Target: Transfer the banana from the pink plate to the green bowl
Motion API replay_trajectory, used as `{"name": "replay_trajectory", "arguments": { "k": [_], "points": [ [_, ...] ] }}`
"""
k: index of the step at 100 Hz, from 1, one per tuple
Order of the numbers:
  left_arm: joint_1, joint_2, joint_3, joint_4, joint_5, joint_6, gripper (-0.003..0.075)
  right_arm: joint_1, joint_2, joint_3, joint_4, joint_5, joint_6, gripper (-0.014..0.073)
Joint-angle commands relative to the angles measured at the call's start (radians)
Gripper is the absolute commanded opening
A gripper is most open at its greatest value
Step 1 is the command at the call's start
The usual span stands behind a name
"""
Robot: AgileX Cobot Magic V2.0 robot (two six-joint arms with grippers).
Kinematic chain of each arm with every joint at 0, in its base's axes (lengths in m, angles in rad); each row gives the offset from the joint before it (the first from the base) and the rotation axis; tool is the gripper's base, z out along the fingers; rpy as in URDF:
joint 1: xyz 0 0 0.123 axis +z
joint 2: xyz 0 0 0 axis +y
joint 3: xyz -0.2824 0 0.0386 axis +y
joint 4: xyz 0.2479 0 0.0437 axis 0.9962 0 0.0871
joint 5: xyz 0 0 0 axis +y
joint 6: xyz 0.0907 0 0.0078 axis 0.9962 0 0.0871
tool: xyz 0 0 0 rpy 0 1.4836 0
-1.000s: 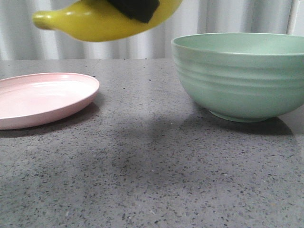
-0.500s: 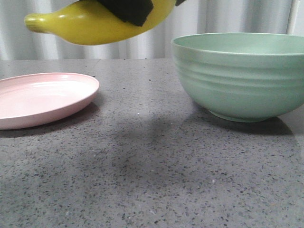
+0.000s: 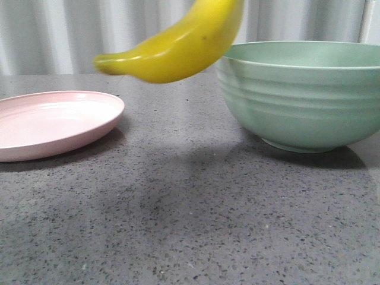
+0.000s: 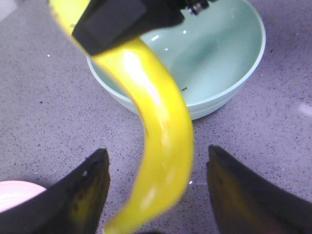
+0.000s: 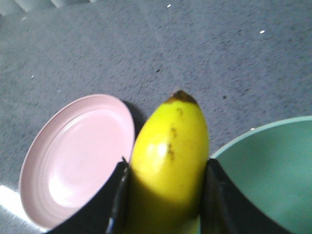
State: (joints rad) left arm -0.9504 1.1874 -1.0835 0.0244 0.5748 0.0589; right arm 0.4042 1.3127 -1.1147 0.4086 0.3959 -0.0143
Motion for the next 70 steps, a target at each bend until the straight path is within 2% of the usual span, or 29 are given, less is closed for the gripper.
{"name": "replay_trajectory", "arguments": {
  "k": [1, 36, 62, 70],
  "points": [
    [-0.003, -0.050, -0.035, 0.004, -0.067, -0.010, 0.0412, -0.054, -0.044, -0.035, 0.001, -0.082, -0.013, -0.0079],
    [-0.003, -0.078, -0.035, 0.004, -0.067, -0.010, 0.0412, -0.239, -0.048, -0.035, -0.042, -0.067, -0.013, -0.0079],
    [-0.003, -0.078, -0.035, -0.002, -0.070, -0.010, 0.0412, -0.309, -0.035, -0.035, -0.081, 0.031, -0.013, -0.0078],
    [-0.003, -0.078, -0.035, -0.002, -0.083, -0.010, 0.0412, -0.309, -0.027, -0.035, -0.111, 0.040, -0.022, -0.0020]
  ]
}}
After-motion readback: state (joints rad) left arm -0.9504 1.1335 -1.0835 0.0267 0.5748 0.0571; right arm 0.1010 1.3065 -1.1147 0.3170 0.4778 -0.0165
